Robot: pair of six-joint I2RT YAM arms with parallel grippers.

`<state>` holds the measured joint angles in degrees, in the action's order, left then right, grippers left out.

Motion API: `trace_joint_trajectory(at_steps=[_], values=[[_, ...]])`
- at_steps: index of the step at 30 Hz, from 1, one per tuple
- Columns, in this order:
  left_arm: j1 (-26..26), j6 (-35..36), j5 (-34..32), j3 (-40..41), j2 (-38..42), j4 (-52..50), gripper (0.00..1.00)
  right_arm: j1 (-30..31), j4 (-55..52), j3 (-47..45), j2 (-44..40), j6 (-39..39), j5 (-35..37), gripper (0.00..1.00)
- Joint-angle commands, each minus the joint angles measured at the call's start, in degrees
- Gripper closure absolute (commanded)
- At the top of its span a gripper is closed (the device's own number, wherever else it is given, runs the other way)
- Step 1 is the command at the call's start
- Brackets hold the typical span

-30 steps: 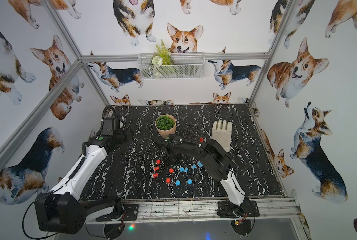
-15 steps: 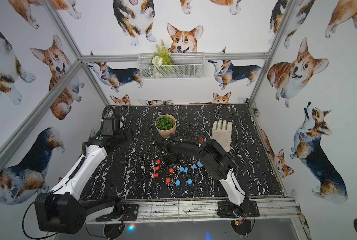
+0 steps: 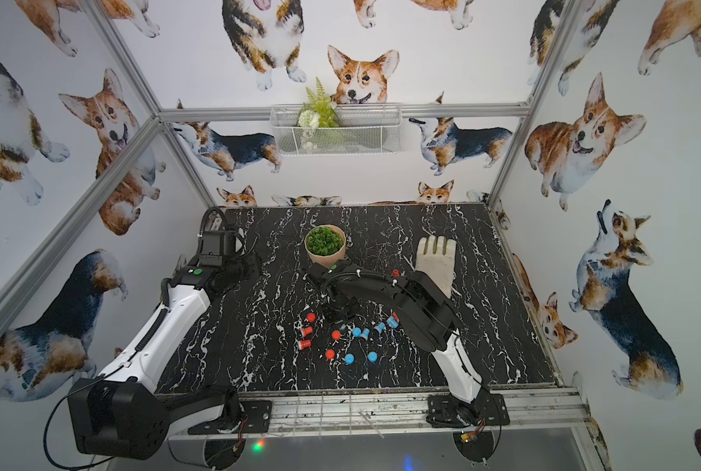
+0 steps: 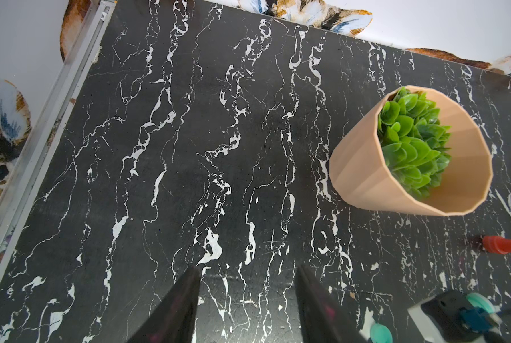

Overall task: Close the stamp cap
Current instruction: Close the cover of the stamp, then place the stamp at the center of the board.

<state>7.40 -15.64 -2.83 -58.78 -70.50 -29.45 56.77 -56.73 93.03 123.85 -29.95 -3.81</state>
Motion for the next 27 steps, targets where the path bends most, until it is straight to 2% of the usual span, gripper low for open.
trace_joint_trajectory(at_steps=[1,7,16,22,27], values=[[-0.1,0.0,0.3,-0.3,0.1,0.9,0.45,0.2,-2.1,-4.2,5.8,-1.4,-4.0,1.00],[-0.2,0.0,0.3,-0.3,0.1,0.9,0.45,-0.1,-3.3,-2.2,2.5,-1.2,-3.0,1.00],[-0.2,0.0,0.3,-0.3,0.1,1.0,0.45,-3.7,-7.9,6.2,-7.0,0.1,-0.1,1.00],[-0.1,-0.1,0.4,-0.3,0.0,0.9,0.45,-10.3,-11.5,10.3,-9.5,4.0,1.7,1.00],[-0.2,0.0,0.4,-0.3,0.0,0.9,0.45,-17.7,-12.3,12.1,-7.7,7.5,2.5,1.00]])
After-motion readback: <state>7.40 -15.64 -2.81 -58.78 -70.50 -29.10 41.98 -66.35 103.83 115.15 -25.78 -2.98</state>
